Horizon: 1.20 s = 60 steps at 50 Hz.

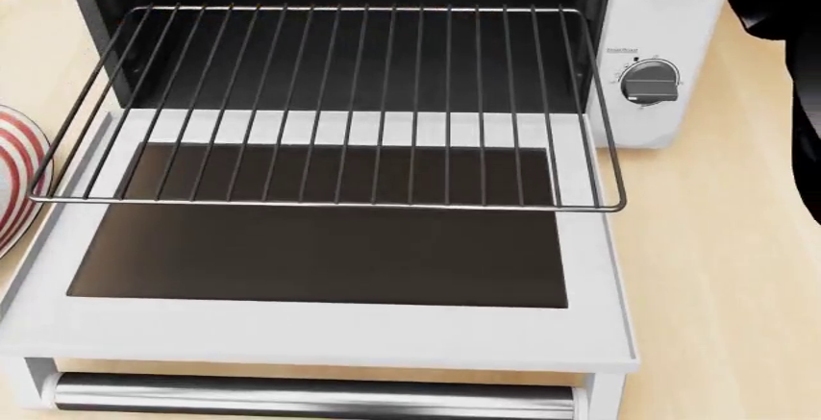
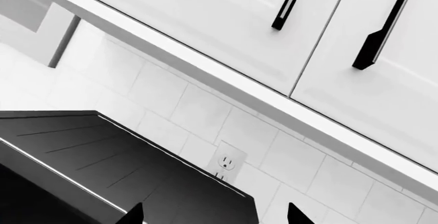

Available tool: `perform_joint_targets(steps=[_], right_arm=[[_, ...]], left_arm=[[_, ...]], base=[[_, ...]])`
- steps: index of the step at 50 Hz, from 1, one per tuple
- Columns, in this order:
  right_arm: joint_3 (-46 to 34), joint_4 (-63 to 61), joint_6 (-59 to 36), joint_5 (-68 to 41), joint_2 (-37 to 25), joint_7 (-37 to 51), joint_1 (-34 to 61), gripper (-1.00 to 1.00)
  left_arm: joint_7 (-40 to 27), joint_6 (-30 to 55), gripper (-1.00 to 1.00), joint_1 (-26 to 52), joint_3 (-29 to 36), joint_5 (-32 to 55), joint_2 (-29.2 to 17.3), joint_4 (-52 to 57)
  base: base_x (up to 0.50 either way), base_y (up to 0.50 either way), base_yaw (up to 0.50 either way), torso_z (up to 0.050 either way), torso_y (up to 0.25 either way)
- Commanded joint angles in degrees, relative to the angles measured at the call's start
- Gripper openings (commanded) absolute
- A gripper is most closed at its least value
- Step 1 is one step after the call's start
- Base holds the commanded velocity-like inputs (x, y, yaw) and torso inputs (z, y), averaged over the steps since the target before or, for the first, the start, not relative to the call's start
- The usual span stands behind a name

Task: Pick the bread from the rack and place it on the plate on the counter.

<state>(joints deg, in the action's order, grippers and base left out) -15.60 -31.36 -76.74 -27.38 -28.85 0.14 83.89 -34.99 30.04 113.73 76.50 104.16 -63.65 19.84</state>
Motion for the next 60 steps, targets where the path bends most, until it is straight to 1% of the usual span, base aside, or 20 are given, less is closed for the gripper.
perform_joint_targets(steps=[1,3,9,18,29,31,33,42,49,52,58,60], right_arm=[[-0.17,-0.16,0.15,-0.33,0.19,0.14,-0.22,1.0],[0.0,-0.43,0.3,-0.39,0.24,0.23,-0.23,1.0],[-0.37,-0.66,0.15,-0.55,0.06,0.2,0.08,1.0],[-0.82,-0.2,0.53,-0.67,0.29,0.21,0.39,1.0],[-0.92,-0.54,0.14,-0.98,0.46,0.53,0.47,1.0],[-0.94,-0.48,0.2,-1.03,0.53,0.55,0.5,1.0],[-1.07,-0.43,0.23,-1.06,0.57,0.58,0.53,1.0],[-1.12,-0.35,0.53,-1.27,0.73,0.77,0.1,1.0],[-0.88,-0.66,0.36,-1.55,0.74,0.87,-0.01,1.0],[-0.89,-0.73,0.29,-1.67,0.7,0.91,-0.08,1.0],[-1.63,-0.2,0.38,-1.66,0.59,0.75,0.45,1.0],[-1.83,-0.01,0.88,-1.54,0.57,0.81,-0.1,1.0]], left_arm=[[-2.44,0.03,-1.0,0.33,-0.43,0.67,-2.82,-1.14],[-3.86,2.01,-1.0,1.13,0.04,-0.45,-2.79,-1.08],[-3.38,1.41,-1.0,0.93,-0.48,-0.76,-4.48,-2.3],[-3.09,2.61,-1.0,0.77,-0.07,-2.14,-4.5,-5.98],[-6.22,4.98,-1.0,2.02,-0.62,0.41,-5.68,-8.46],[-6.99,5.32,-1.0,2.08,-0.54,0.73,-5.02,-9.12],[-5.34,5.23,-1.0,1.37,-0.09,-0.44,-4.95,-10.97],[-6.25,8.41,-1.0,3.68,-0.42,-0.42,-3.51,-15.53],[-3.79,8.39,-1.0,2.68,0.46,-3.17,-2.32,-21.26],[-2.2,8.75,-1.0,2.42,1.1,-4.75,-0.79,-24.43],[0.75,10.6,-1.0,3.78,2.02,-7.1,4.14,-32.43],[1.17,11.45,-1.0,4.38,1.99,-7.11,4.03,-33.01]], base=[[0.0,0.0,0.0,0.0,0.0],[0.0,0.0,0.0,0.0,0.0],[0.0,0.0,0.0,0.0,0.0],[0.0,0.0,0.0,0.0,0.002],[0.0,0.0,0.0,0.0,0.0],[0.0,0.0,0.0,0.0,0.0],[0.0,0.0,0.0,0.0,0.0],[0.0,0.0,0.0,0.0,0.0],[0.0,0.0,0.0,0.0,0.0],[0.0,0.0,0.0,0.0,0.0],[0.0,0.0,0.0,0.0,0.0],[0.0,0.0,0.0,0.0,0.0]])
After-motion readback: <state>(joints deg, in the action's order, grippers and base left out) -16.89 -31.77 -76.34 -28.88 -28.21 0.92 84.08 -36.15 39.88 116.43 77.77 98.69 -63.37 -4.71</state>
